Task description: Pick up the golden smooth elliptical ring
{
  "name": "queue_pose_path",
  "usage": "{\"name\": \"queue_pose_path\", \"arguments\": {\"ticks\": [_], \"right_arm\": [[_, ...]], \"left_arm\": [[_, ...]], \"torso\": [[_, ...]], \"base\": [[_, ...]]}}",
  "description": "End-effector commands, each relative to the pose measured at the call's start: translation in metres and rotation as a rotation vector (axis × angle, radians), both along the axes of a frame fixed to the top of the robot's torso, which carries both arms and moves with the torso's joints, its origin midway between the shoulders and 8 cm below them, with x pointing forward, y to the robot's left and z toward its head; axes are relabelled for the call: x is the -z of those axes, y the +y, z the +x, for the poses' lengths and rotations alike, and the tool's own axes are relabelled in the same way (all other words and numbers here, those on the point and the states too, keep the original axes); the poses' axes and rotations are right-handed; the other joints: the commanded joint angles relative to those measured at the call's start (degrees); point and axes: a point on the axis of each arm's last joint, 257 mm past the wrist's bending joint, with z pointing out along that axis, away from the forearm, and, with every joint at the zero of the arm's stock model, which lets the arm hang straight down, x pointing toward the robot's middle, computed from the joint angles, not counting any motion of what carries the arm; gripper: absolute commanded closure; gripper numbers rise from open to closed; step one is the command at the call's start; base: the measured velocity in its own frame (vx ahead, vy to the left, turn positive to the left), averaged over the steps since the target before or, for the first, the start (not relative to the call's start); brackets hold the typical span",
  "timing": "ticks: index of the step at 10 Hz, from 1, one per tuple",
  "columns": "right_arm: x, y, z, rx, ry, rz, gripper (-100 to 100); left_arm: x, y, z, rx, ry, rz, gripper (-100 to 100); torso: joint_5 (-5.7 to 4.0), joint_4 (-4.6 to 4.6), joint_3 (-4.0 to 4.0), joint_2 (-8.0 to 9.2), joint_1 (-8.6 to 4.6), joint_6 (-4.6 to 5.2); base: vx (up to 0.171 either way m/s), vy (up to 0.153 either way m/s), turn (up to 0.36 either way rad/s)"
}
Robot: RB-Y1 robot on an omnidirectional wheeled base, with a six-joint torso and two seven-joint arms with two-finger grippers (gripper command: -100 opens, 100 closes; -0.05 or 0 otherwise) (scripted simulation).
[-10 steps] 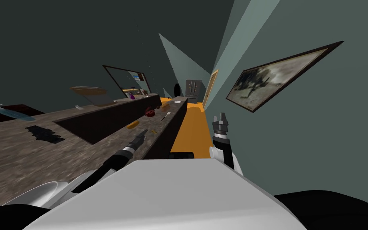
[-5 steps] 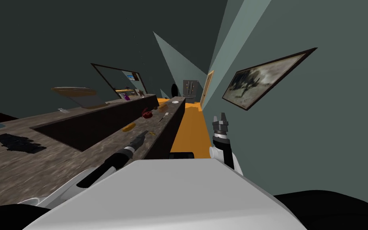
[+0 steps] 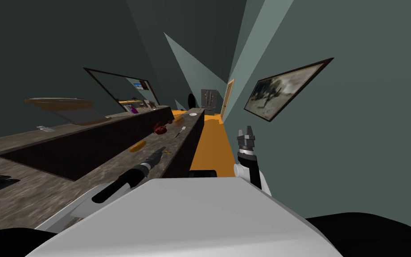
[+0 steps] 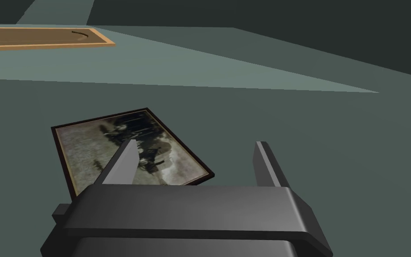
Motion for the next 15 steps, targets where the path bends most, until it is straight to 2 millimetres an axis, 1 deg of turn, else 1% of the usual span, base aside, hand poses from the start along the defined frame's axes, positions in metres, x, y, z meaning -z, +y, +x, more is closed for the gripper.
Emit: {"name": "queue_pose_path", "arguments": {"ticks": [1, 6, 10, 11, 12, 13, 15], "right_arm": [[0.0, 0.0, 0.0, 0.0, 0.0, 0.0, 0], [0.0, 0.0, 0.0, 0.0, 0.0, 0.0, 0], [0.0, 0.0, 0.0, 0.0, 0.0, 0.0, 0], [0.0, 0.0, 0.0, 0.0, 0.0, 0.0, 0], [0.0, 0.0, 0.0, 0.0, 0.0, 0.0, 0], [0.0, 0.0, 0.0, 0.0, 0.0, 0.0, 0], [0.0, 0.0, 0.0, 0.0, 0.0, 0.0, 0]], "left_arm": [[0.004, 0.002, 0.0, -0.01, 0.021, -0.004, -100], [0.027, 0.012, -0.009, -0.06, 0.144, -0.026, -100], [0.048, 0.018, -0.023, -0.102, 0.227, -0.048, -100], [0.044, 0.017, -0.021, -0.094, 0.213, -0.044, -100], [0.045, 0.017, -0.022, -0.097, 0.217, -0.045, 0], [0.051, 0.021, -0.019, -0.104, 0.213, -0.044, -100], [0.056, 0.025, -0.016, -0.11, 0.21, -0.043, -100]], "torso": [[0.0, 0.0, 0.0, 0.0, 0.0, 0.0], [0.0, -0.01, -0.01, -0.02, 0.01, -0.02], [-0.01, 0.0, 0.0, 0.0, -0.05, -0.04], [-0.01, 0.0, 0.01, 0.02, -0.06, -0.04], [-0.02, 0.01, 0.03, 0.05, -0.09, -0.05], [-0.02, 0.02, 0.04, 0.08, -0.11, -0.05], [-0.03, 0.0, 0.0, 0.0, -0.13, -0.04]], "base": [[0.02, 0.018, -0.071], [0.024, 0.022, -0.116], [0.021, 0.015, -0.071], [0.008, 0.005, -0.007], [0.0, 0.0, 0.0], [0.017, -0.003, -0.053], [0.028, -0.01, -0.042]]}}
